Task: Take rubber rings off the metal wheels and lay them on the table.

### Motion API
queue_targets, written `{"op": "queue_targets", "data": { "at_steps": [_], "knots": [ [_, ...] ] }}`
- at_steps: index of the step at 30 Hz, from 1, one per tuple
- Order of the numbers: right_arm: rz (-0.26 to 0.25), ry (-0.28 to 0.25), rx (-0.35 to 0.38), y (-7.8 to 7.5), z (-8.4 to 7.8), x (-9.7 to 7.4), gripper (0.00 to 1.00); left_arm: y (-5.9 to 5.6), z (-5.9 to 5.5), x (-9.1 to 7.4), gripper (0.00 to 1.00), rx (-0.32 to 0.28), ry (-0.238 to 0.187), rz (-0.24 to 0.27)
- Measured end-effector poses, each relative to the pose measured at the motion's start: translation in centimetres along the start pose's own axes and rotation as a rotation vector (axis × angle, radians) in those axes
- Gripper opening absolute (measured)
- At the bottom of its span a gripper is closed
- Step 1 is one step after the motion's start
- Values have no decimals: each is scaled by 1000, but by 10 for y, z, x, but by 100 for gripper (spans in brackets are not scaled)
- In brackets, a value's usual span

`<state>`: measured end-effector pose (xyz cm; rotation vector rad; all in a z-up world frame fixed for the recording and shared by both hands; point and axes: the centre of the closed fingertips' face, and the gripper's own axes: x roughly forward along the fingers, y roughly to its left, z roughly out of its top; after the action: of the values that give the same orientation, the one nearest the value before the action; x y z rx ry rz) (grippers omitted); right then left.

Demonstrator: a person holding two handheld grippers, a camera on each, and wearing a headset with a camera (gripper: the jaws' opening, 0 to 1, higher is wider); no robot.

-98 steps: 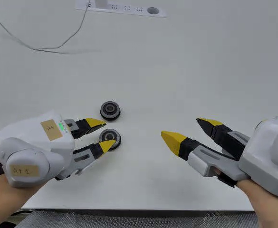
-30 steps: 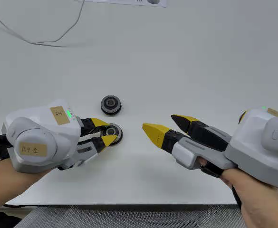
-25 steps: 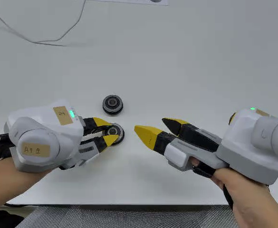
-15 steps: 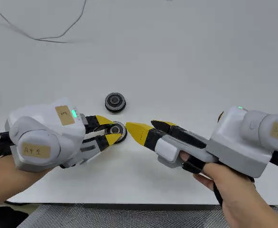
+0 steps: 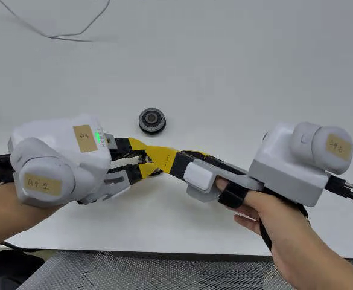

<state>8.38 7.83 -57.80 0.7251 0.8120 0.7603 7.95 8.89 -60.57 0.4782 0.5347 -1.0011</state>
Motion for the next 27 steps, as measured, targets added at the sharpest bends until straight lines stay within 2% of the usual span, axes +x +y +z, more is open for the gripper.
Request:
{"op": "queue_targets", "data": {
  "at_steps": [4,7,11,27],
  "knots": [
    [6,19,72,3,-2,5,53,-1,1,-1,13,13,2,-8],
    [-7,56,46,-1,-7,9,53,-1,2,-2,13,17,0,-11],
    [1,100,68,0,-15,11,52,-2,3,-2,13,22,0,-13],
    [-18,112,63,1,-16,13,52,-2,5,-4,13,20,-5,-12]
  ]
}}
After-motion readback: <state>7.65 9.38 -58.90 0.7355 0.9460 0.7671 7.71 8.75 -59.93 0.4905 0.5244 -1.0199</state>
